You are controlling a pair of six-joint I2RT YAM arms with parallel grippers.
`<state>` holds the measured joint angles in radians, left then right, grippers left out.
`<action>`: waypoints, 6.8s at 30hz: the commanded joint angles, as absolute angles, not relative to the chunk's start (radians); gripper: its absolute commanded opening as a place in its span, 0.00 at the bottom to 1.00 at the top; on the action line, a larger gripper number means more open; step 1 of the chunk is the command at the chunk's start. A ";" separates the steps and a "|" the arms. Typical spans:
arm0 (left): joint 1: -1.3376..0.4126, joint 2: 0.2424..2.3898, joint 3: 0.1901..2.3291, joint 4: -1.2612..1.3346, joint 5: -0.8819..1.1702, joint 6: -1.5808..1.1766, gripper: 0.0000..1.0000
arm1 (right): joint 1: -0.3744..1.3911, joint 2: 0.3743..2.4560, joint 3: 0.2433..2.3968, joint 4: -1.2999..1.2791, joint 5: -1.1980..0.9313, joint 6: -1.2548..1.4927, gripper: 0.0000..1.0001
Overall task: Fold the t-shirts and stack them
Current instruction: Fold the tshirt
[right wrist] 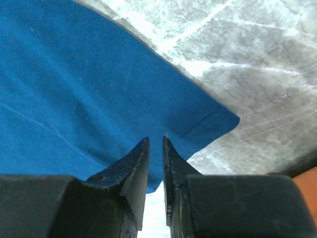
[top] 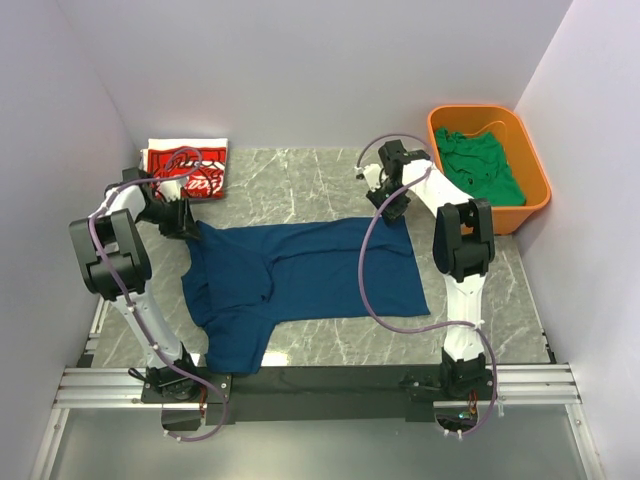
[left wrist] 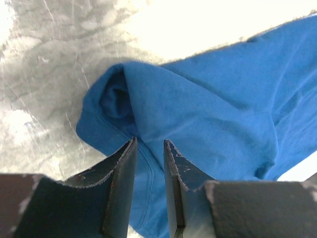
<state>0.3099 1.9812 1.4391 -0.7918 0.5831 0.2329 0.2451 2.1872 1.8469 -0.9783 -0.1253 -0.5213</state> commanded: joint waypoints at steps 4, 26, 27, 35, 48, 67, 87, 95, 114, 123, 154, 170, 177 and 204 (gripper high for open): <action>0.308 2.026 1.431 -0.742 0.600 0.202 0.33 | 0.253 2.152 1.836 -0.954 -0.124 -0.489 0.23; 0.307 2.008 1.413 -0.787 0.693 0.258 0.01 | 0.253 2.125 1.784 -0.940 -0.091 -0.495 0.17; 0.307 1.997 1.413 -0.801 0.701 0.265 0.01 | 0.253 2.123 1.781 -0.937 -0.089 -0.497 0.17; 0.328 1.876 1.352 -0.942 0.689 0.316 0.01 | 0.250 2.103 1.746 -0.920 -0.071 -0.512 0.15; 0.376 1.945 1.334 -0.894 0.574 0.310 0.26 | 0.252 2.115 1.778 -0.931 -0.066 -0.526 0.15; 0.267 1.881 1.370 -0.775 0.571 0.278 0.26 | 0.276 2.210 1.853 -0.948 -0.069 -0.503 0.00; 0.221 2.227 1.710 -0.726 0.449 0.163 0.24 | 0.275 2.514 2.243 -1.140 0.164 -0.489 0.00; 0.213 2.298 1.825 -0.695 0.482 0.175 0.25 | 0.239 2.552 2.289 -0.917 0.386 -0.518 0.01; 0.213 1.544 1.303 -1.022 0.695 0.891 0.54 | 0.311 1.669 1.465 -0.979 -0.092 -0.696 0.73; 0.138 1.246 0.871 -0.922 0.500 1.157 0.53 | 0.321 1.480 1.025 -0.772 -0.064 -0.765 0.48; -0.026 1.364 0.690 -0.804 0.453 1.089 0.25 | 0.348 1.559 0.830 -0.597 0.029 -0.779 0.04; -0.002 1.255 0.774 -1.046 0.508 1.091 0.01 | 0.342 1.362 0.847 -0.759 0.003 -0.808 0.00; 0.060 1.282 0.939 -1.177 0.564 1.115 0.01 | 0.311 1.322 0.928 -0.824 -0.017 -0.859 0.00; 0.135 2.055 1.643 -0.965 0.660 0.740 0.01 | 0.202 2.080 1.614 -0.810 0.041 -0.885 0.00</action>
